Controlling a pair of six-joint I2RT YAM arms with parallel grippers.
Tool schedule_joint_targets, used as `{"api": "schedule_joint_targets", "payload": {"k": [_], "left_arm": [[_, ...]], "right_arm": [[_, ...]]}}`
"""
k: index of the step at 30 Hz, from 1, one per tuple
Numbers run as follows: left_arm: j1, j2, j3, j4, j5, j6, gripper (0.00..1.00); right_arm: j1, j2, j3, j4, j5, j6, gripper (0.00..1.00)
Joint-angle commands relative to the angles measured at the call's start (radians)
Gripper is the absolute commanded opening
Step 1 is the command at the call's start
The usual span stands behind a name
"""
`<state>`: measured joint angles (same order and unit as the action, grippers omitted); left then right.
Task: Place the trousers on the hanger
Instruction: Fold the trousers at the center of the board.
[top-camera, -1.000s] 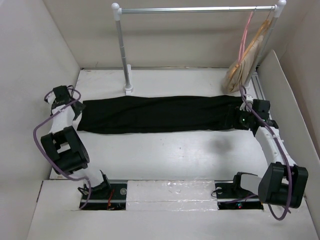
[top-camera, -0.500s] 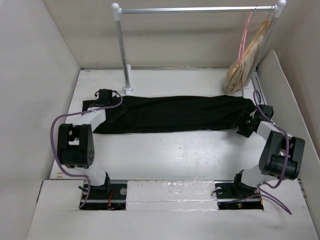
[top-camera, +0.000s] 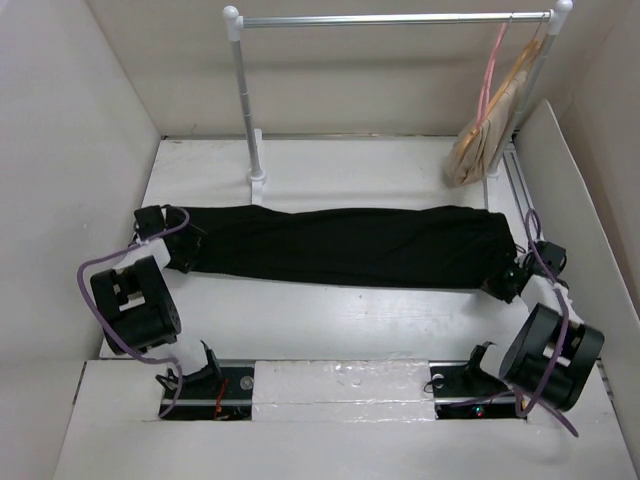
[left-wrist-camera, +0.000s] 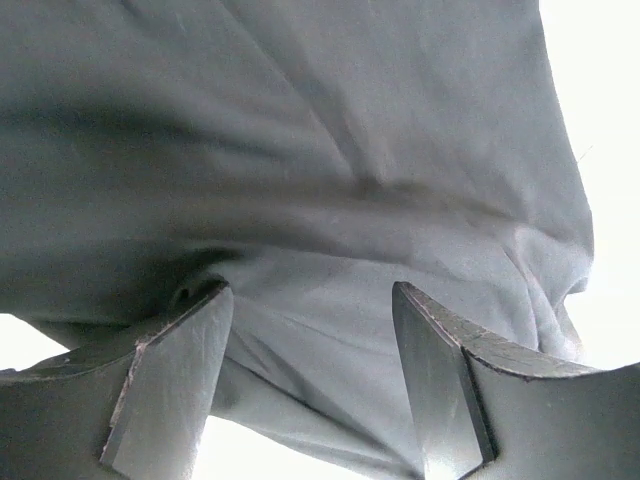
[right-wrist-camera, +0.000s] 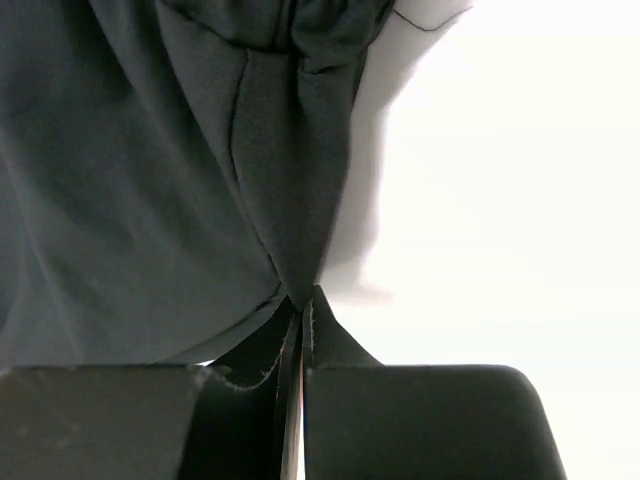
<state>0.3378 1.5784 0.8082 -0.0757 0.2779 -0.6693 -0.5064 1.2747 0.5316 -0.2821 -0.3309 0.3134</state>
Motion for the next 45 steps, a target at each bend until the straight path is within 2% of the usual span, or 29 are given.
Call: {"api": "schedule_joint_targets", "payload": {"k": [1, 5, 6, 10, 13, 14, 15, 16, 20, 21, 23, 26, 27, 30, 31, 34, 35, 38, 40, 42, 45], "left_arm": [[0.012, -0.053, -0.089, -0.128, -0.083, 0.020, 0.64], [0.024, -0.184, -0.128, -0.226, -0.201, 0.048, 0.65], [0.024, -0.239, -0.153, -0.237, -0.232, 0.045, 0.65], [0.015, -0.313, -0.138, -0.300, -0.308, -0.001, 0.65], [0.015, -0.340, -0.106, -0.360, -0.299, -0.032, 0.65], [0.006, -0.347, -0.086, -0.360, -0.284, -0.035, 0.66], [-0.006, -0.353, -0.072, -0.360, -0.254, -0.038, 0.66], [-0.022, -0.356, -0.038, -0.358, -0.249, -0.039, 0.67], [-0.101, -0.379, 0.066, -0.361, -0.266, -0.050, 0.69], [-0.138, -0.389, 0.080, -0.360, -0.337, -0.053, 0.69], [-0.180, -0.426, 0.095, -0.316, -0.350, -0.047, 0.70], [-0.276, -0.461, 0.062, -0.218, -0.300, -0.041, 0.72], [-0.302, -0.457, 0.053, -0.194, -0.245, -0.041, 0.72], [-0.451, -0.411, 0.043, -0.167, -0.246, -0.044, 0.72], [-0.561, -0.397, 0.058, -0.167, -0.264, -0.036, 0.72], [-0.744, -0.339, 0.089, -0.165, -0.365, -0.013, 0.73], [-0.843, -0.304, 0.098, -0.165, -0.376, -0.010, 0.73], [-0.974, -0.236, 0.109, -0.141, -0.384, -0.009, 0.73], [-0.987, -0.209, 0.088, -0.116, -0.382, -0.006, 0.73], [-0.987, -0.175, 0.069, -0.099, -0.390, 0.004, 0.73], [-0.900, -0.147, 0.022, -0.098, -0.399, 0.014, 0.73]], "right_arm": [[-0.102, -0.125, -0.030, -0.149, 0.038, -0.134, 0.00], [-0.176, -0.268, -0.039, -0.299, -0.002, -0.223, 0.00], [-0.202, -0.317, -0.038, -0.346, -0.034, -0.259, 0.03], [-0.173, -0.340, -0.006, -0.477, -0.043, -0.298, 0.07], [-0.126, -0.321, 0.044, -0.486, -0.051, -0.301, 0.50], [-0.126, -0.310, 0.085, -0.496, -0.057, -0.301, 0.81], [-0.095, -0.302, 0.111, -0.512, -0.063, -0.300, 0.89], [-0.080, -0.290, 0.135, -0.514, -0.068, -0.301, 0.93], [-0.020, -0.238, 0.273, -0.522, -0.062, -0.286, 0.95], [-0.008, -0.232, 0.318, -0.520, -0.054, -0.287, 0.95], [-0.007, -0.216, 0.349, -0.517, -0.019, -0.283, 0.97], [-0.007, -0.189, 0.344, -0.462, 0.024, -0.263, 1.00], [-0.030, -0.186, 0.325, -0.442, 0.030, -0.248, 1.00], [-0.110, -0.179, 0.257, -0.413, 0.035, -0.217, 1.00], [-0.127, -0.192, 0.240, -0.404, 0.056, -0.208, 1.00], [-0.204, -0.202, 0.188, -0.370, 0.079, -0.181, 1.00], [-0.219, -0.198, 0.171, -0.344, 0.079, -0.175, 1.00], [-0.258, -0.172, 0.154, -0.258, 0.046, -0.157, 1.00], [-0.258, -0.134, 0.131, -0.221, -0.023, -0.143, 1.00], [-0.258, -0.068, 0.107, -0.165, -0.020, -0.107, 1.00], [-0.258, 0.004, 0.065, -0.037, -0.010, -0.053, 1.00]]}}
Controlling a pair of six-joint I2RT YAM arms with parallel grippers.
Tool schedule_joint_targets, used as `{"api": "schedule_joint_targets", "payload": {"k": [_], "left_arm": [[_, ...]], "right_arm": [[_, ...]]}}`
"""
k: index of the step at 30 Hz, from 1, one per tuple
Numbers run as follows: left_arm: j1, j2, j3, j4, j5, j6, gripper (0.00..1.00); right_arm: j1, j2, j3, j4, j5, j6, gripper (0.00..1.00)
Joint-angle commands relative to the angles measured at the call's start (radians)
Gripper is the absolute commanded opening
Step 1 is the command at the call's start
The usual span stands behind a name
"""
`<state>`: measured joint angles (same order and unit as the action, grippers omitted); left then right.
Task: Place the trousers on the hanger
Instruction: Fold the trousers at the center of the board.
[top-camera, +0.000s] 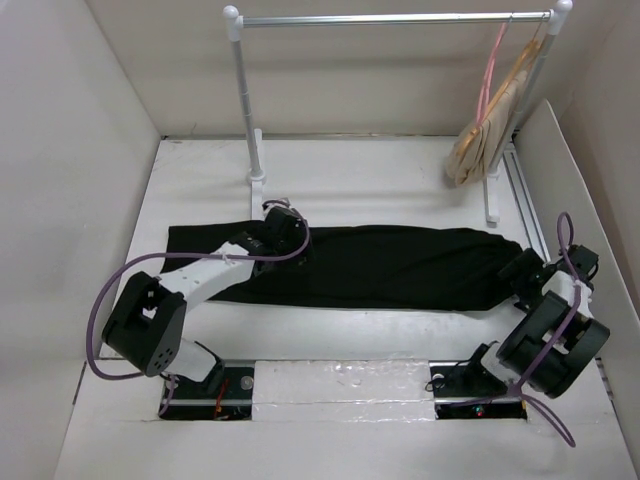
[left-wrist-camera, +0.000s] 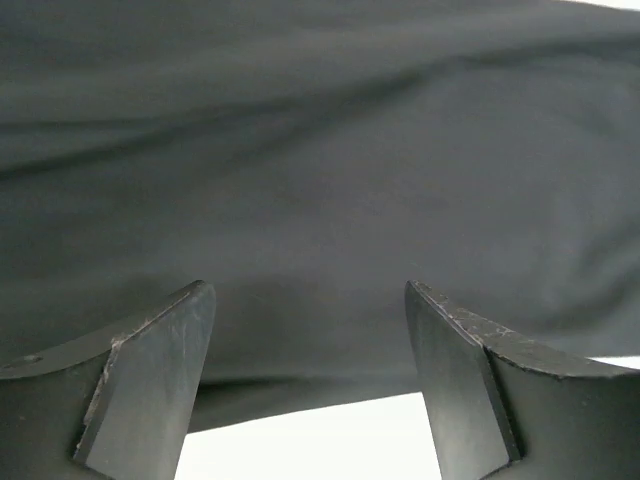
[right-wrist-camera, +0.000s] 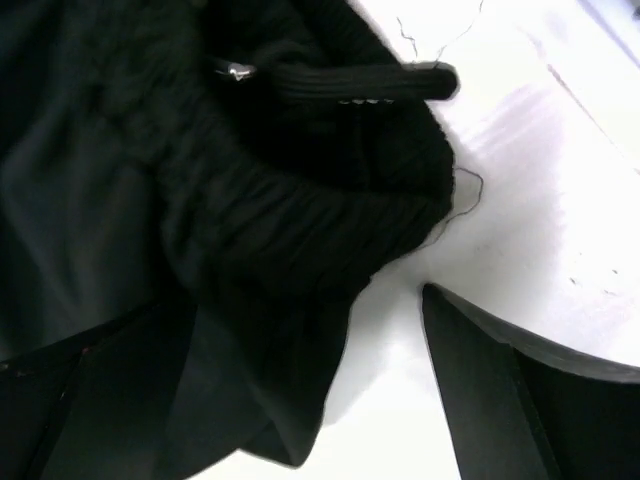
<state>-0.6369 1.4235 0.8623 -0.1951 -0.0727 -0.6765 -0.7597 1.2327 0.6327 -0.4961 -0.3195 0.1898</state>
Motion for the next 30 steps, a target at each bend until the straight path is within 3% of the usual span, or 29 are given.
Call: {"api": "schedule_joint_targets", "payload": {"k": [1, 6, 10, 11, 13, 17, 25, 30], "left_arm": [[0.107, 0.006, -0.069, 0.023, -0.036, 0.026, 0.73], [0.288, -0.023, -0.190, 0.062, 0.136, 0.031, 0.73], [0.327, -0.051, -0.235, 0.060, 0.175, 0.017, 0.73], [0.336, -0.054, -0.239, 0.059, 0.185, 0.012, 0.73], [0.336, -0.060, -0.256, 0.059, 0.203, 0.003, 0.73], [0.327, -0.061, -0.298, 0.091, 0.252, -0.018, 0.73], [0.026, -0.022, -0.220, 0.098, 0.255, -0.139, 0.74], [-0.173, 0.084, -0.050, 0.069, 0.252, -0.198, 0.76]], "right_arm": [[-0.004, 0.068, -0.053, 0.201, -0.029, 0.082, 1.00], [0.005, 0.191, -0.042, 0.272, -0.024, 0.122, 0.99], [0.014, 0.185, -0.035, 0.286, -0.017, 0.148, 0.41], [0.014, 0.176, -0.004, 0.246, -0.009, 0.140, 0.16], [0.005, 0.104, 0.042, 0.193, 0.017, 0.102, 0.03], [0.005, -0.106, 0.192, 0.042, 0.083, 0.039, 0.00], [0.059, -0.173, 0.534, -0.125, -0.023, -0.108, 0.00], [0.227, -0.243, 0.558, -0.157, -0.032, -0.135, 0.00]]}}
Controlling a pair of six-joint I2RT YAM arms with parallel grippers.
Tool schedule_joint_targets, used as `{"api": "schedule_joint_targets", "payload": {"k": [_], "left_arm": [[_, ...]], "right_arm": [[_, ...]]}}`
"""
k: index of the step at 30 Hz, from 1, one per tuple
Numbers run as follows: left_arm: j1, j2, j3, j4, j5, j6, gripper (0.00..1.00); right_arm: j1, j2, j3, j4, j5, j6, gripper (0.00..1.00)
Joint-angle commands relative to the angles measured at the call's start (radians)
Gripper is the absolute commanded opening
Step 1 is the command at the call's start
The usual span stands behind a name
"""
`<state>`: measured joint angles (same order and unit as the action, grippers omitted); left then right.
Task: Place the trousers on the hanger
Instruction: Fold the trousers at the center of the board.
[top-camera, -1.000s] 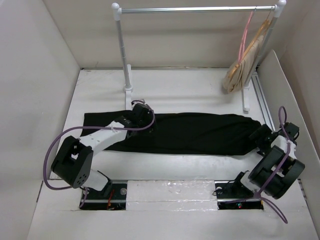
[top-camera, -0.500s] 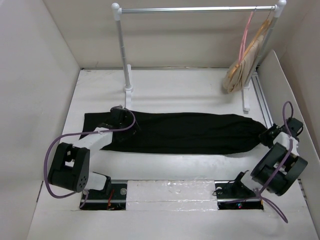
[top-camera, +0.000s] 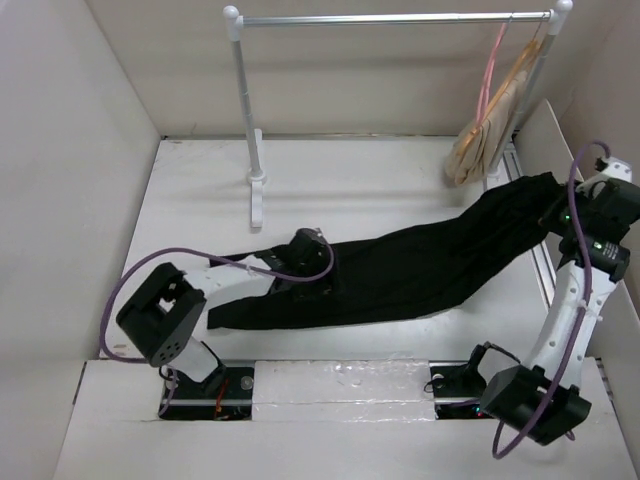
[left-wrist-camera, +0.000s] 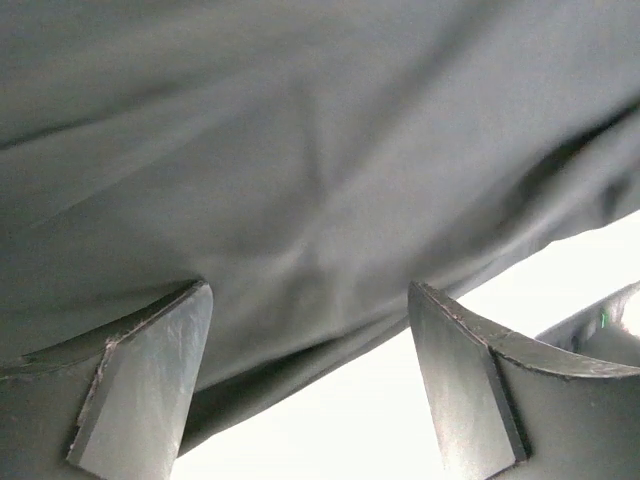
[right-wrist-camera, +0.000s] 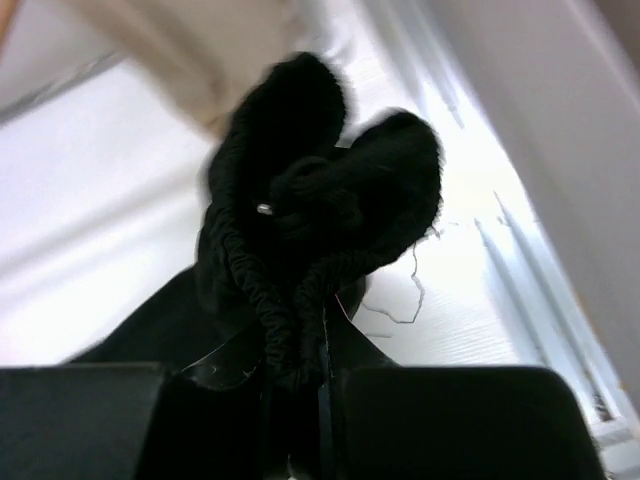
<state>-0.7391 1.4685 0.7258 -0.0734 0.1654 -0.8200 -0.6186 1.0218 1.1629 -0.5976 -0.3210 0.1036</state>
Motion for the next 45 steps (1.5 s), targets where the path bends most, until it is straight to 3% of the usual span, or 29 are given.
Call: {"api": "schedule_joint_targets", "payload": {"k": [1, 4, 6, 8, 10, 13, 14, 15, 16, 17, 21, 23, 24, 28, 30, 31, 35, 36, 38, 39, 40, 43, 45], "left_arm": [[-0.080, 0.050, 0.159, -0.074, 0.005, -0.051, 0.76], [-0.056, -0.012, 0.266, -0.127, -0.006, -0.007, 0.78], [0.021, -0.055, 0.338, -0.216, -0.030, 0.048, 0.78], [0.078, -0.132, 0.449, -0.302, -0.082, 0.091, 0.79], [0.177, -0.215, 0.527, -0.366, -0.113, 0.142, 0.80], [0.344, -0.313, 0.580, -0.410, -0.101, 0.179, 0.81], [0.390, -0.333, 0.583, -0.414, -0.071, 0.186, 0.81], [0.517, -0.371, 0.581, -0.416, -0.043, 0.202, 0.81], [0.518, -0.385, 0.586, -0.425, -0.043, 0.208, 0.81], [0.518, -0.389, 0.603, -0.442, -0.100, 0.217, 0.82], [0.527, -0.390, 0.679, -0.466, -0.210, 0.248, 0.84], [0.527, -0.367, 0.777, -0.489, -0.280, 0.272, 0.85], [0.527, -0.367, 0.778, -0.490, -0.280, 0.272, 0.85], [0.527, -0.332, 0.874, -0.528, -0.342, 0.303, 0.87], [0.527, -0.341, 0.867, -0.534, -0.366, 0.308, 0.88], [0.527, -0.359, 0.836, -0.531, -0.374, 0.309, 0.88], [0.527, -0.401, 0.716, -0.516, -0.365, 0.317, 0.88], [0.527, -0.408, 0.683, -0.511, -0.344, 0.320, 0.88], [0.527, -0.422, 0.553, -0.477, -0.232, 0.332, 0.85], [0.511, -0.422, 0.505, -0.465, -0.189, 0.331, 0.83], [0.468, -0.418, 0.404, -0.445, -0.172, 0.306, 0.82], [0.397, -0.433, 0.190, -0.346, -0.087, 0.231, 0.76], [0.376, -0.438, 0.105, -0.300, -0.058, 0.196, 0.74]], "right_arm": [[0.118, -0.048, 0.026, -0.062, -0.048, -0.051, 0.00], [0.300, -0.060, 0.032, -0.054, -0.025, -0.044, 0.00], [0.431, -0.055, 0.066, -0.047, 0.023, -0.013, 0.00], [0.644, -0.033, 0.092, -0.033, 0.112, 0.024, 0.00], [0.849, -0.005, 0.132, -0.015, 0.202, 0.085, 0.00], [1.044, 0.073, 0.197, 0.024, 0.314, 0.152, 0.00], [1.174, 0.101, 0.217, 0.036, 0.365, 0.166, 0.00], [1.291, 0.191, 0.289, 0.053, 0.437, 0.203, 0.00], [1.292, 0.192, 0.290, 0.053, 0.438, 0.203, 0.00], [1.395, 0.227, 0.311, 0.076, 0.453, 0.221, 0.00], [1.595, 0.444, 0.446, 0.116, 0.468, 0.234, 0.00], [1.727, 0.643, 0.564, 0.131, 0.442, 0.238, 0.04], [1.728, 0.644, 0.564, 0.131, 0.442, 0.239, 0.04], [1.804, 0.901, 0.704, 0.122, 0.335, 0.242, 0.72], [1.818, 0.983, 0.760, 0.053, 0.283, 0.214, 0.79], [1.818, 0.976, 0.755, 0.033, 0.304, 0.205, 0.90], [1.769, 0.733, 0.543, 0.096, 0.378, 0.171, 0.94], [1.746, 0.683, 0.487, 0.111, 0.375, 0.173, 0.93], [1.685, 0.573, 0.306, 0.150, 0.370, 0.176, 0.79], [1.668, 0.472, 0.243, 0.165, 0.381, 0.176, 0.70], [1.651, 0.425, 0.122, 0.192, 0.382, 0.176, 0.48], [1.570, 0.292, -0.077, 0.164, 0.381, 0.177, 0.05], [1.513, 0.239, -0.162, 0.151, 0.369, 0.179, 0.00]]}}
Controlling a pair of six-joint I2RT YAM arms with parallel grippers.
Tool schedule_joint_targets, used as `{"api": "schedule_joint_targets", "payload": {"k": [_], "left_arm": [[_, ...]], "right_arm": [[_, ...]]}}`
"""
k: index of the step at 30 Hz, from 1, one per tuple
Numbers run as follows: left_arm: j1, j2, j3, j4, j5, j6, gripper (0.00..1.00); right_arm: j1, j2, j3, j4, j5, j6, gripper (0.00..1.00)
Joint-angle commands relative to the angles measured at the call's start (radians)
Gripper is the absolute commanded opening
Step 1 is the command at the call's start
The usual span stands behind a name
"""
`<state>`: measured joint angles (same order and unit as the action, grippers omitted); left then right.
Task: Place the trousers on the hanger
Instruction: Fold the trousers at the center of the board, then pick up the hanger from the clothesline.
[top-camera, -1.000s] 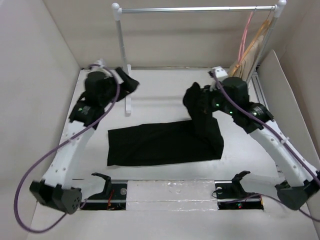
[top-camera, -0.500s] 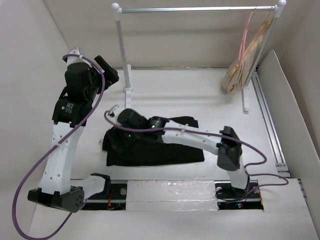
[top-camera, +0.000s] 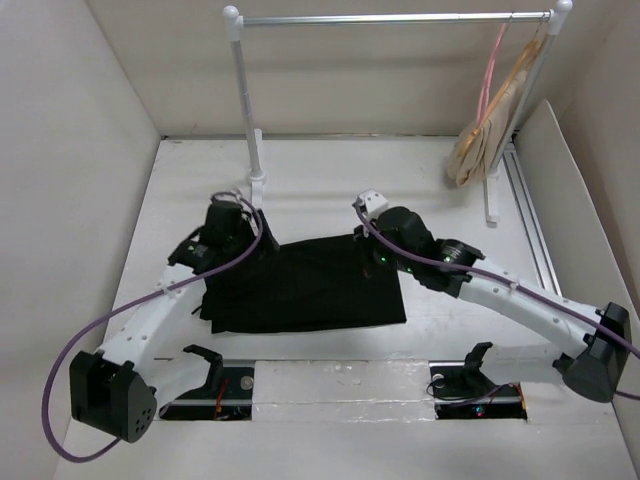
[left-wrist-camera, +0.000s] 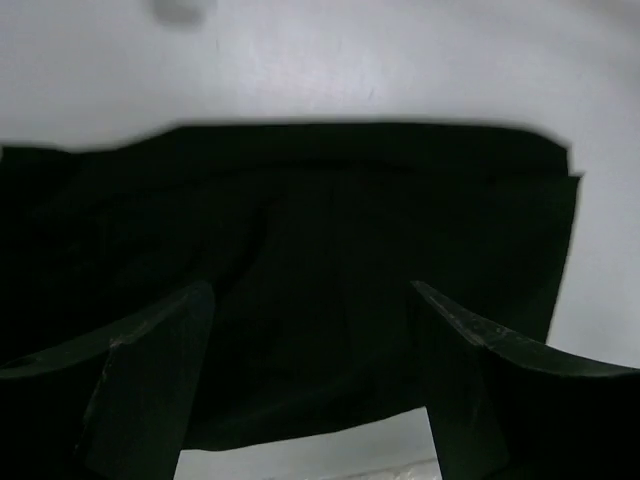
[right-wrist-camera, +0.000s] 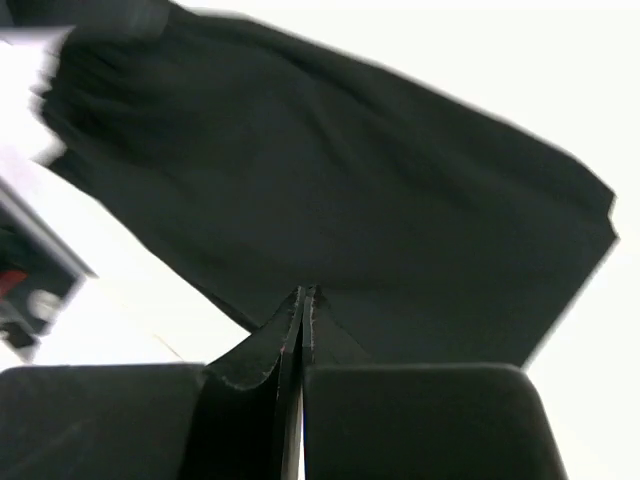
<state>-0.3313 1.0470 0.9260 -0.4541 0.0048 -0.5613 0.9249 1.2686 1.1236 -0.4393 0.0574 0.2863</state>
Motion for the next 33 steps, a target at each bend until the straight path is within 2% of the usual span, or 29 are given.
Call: {"api": "schedule_joint_targets", "payload": {"k": [1, 2, 4, 5, 6, 8, 9, 10, 12, 13, 14, 15, 16, 17, 18, 19, 20, 22, 23, 25, 28, 33], "left_arm": [[-0.032, -0.013, -0.163, 0.122, 0.101, -0.074, 0.72], [-0.032, -0.009, -0.194, 0.135, 0.106, -0.087, 0.70], [-0.032, 0.007, -0.242, 0.161, 0.098, -0.089, 0.56], [-0.032, 0.008, -0.251, 0.161, 0.095, -0.083, 0.48], [-0.032, 0.002, -0.254, 0.161, 0.101, -0.077, 0.24], [-0.043, -0.021, -0.248, 0.170, 0.115, -0.071, 0.03], [-0.067, -0.053, -0.242, 0.172, 0.116, -0.065, 0.00], [-0.078, -0.067, -0.224, 0.184, 0.121, -0.057, 0.00], [-0.127, -0.094, -0.193, 0.192, 0.123, -0.040, 0.00], [-0.149, -0.099, -0.146, 0.186, 0.112, -0.028, 0.00], [-0.173, -0.094, -0.113, 0.180, 0.080, -0.020, 0.00], [-0.202, -0.079, -0.081, 0.172, 0.058, -0.011, 0.00], [-0.274, -0.062, -0.011, 0.152, 0.032, 0.004, 0.00], [-0.376, -0.027, 0.060, 0.138, -0.105, 0.018, 0.00], [-0.377, -0.006, 0.060, 0.138, -0.106, 0.018, 0.00], [-0.440, 0.020, 0.130, 0.123, -0.161, 0.027, 0.00], [-0.560, 0.053, 0.172, 0.108, -0.281, 0.049, 0.00], [-0.652, 0.161, 0.291, 0.051, -0.366, 0.063, 0.00], [-0.704, 0.189, 0.319, 0.046, -0.393, 0.066, 0.00], [-0.727, 0.228, 0.339, 0.083, -0.352, 0.064, 0.02], [-0.736, 0.222, 0.274, 0.159, -0.272, 0.044, 0.06], [-0.736, 0.216, 0.206, 0.167, -0.239, 0.003, 0.16]], "right_arm": [[-0.047, -0.062, -0.151, -0.021, -0.022, -0.006, 0.00], [-0.058, -0.090, -0.177, -0.032, -0.025, -0.009, 0.00], [-0.101, -0.170, -0.153, -0.071, -0.016, -0.027, 0.00], [-0.128, -0.188, -0.074, -0.091, -0.022, -0.064, 0.00], [-0.161, -0.199, -0.017, -0.108, -0.049, -0.091, 0.00], [-0.274, -0.196, 0.120, -0.168, -0.088, -0.178, 0.07], [-0.317, -0.186, 0.271, -0.186, -0.096, -0.208, 0.08], [-0.412, -0.169, 0.347, -0.212, -0.122, -0.232, 0.13], [-0.524, -0.100, 0.480, -0.222, -0.158, -0.274, 0.18], [-0.585, -0.071, 0.590, -0.220, -0.222, -0.314, 0.24], [-0.715, -0.039, 0.643, -0.216, -0.267, -0.323, 0.27], [-0.779, 0.032, 0.689, -0.208, -0.324, -0.319, 0.31], [-0.837, 0.075, 0.785, -0.199, -0.429, -0.314, 0.39], [-0.926, 0.168, 0.900, -0.223, -0.468, -0.300, 0.47], [-0.957, 0.217, 0.901, -0.223, -0.469, -0.300, 0.47], [-0.984, 0.262, 0.960, -0.263, -0.481, -0.300, 0.54], [-1.006, 0.306, 1.083, -0.282, -0.484, -0.296, 0.57], [-1.052, 0.407, 1.166, -0.297, -0.501, -0.288, 0.65], [-1.069, 0.440, 1.221, -0.296, -0.525, -0.253, 0.66], [-1.124, 0.521, 1.258, -0.279, -0.651, -0.208, 0.67], [-1.136, 0.561, 1.259, -0.269, -0.654, -0.196, 0.67], [-1.146, 0.577, 1.185, -0.203, -0.711, -0.170, 0.68]]}}
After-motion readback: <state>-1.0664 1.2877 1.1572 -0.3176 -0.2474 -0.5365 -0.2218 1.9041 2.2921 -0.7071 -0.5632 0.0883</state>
